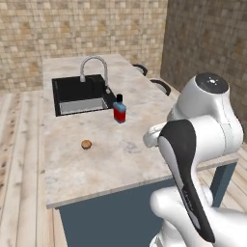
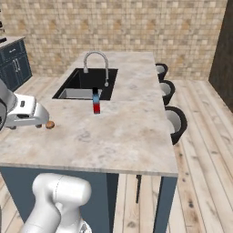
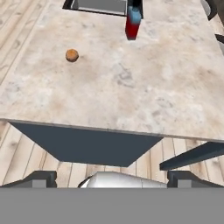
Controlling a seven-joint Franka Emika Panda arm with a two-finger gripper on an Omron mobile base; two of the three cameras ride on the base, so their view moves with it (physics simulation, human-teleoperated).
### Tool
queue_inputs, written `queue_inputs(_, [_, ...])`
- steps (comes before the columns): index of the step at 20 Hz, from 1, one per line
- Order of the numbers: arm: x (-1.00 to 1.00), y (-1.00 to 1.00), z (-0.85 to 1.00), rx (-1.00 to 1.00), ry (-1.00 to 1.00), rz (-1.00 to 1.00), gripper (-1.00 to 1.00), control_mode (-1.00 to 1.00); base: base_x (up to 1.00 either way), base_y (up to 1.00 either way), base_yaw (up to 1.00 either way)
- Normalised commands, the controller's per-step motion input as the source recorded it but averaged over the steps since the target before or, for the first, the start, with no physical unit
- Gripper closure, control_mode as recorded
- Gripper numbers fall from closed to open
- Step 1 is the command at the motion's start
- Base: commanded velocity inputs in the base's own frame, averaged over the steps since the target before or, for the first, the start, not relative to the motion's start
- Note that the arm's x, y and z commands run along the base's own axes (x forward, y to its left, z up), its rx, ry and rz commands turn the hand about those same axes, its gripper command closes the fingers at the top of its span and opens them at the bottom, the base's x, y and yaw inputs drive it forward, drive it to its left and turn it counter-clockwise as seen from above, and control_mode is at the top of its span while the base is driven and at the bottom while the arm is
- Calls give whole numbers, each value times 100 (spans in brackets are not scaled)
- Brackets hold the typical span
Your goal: Place the beer and liquor on the top shelf of the fridge to keep them out of children's reach, and place the tangerine on lower shelves for easy access.
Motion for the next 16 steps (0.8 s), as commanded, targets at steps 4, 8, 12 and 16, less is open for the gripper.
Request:
queue_inputs(4, [35, 44, -27, 1, 4, 0, -100, -100, 0, 0, 0])
queue_inputs(8, [40, 31, -34, 8, 4, 0, -100, -100, 0, 0, 0])
queue_inputs(12, [36, 33, -33, 10, 10, 0, -100, -100, 0, 0, 0])
queue_inputs(16, [36, 34, -25, 5, 13, 0, -100, -100, 0, 0, 0])
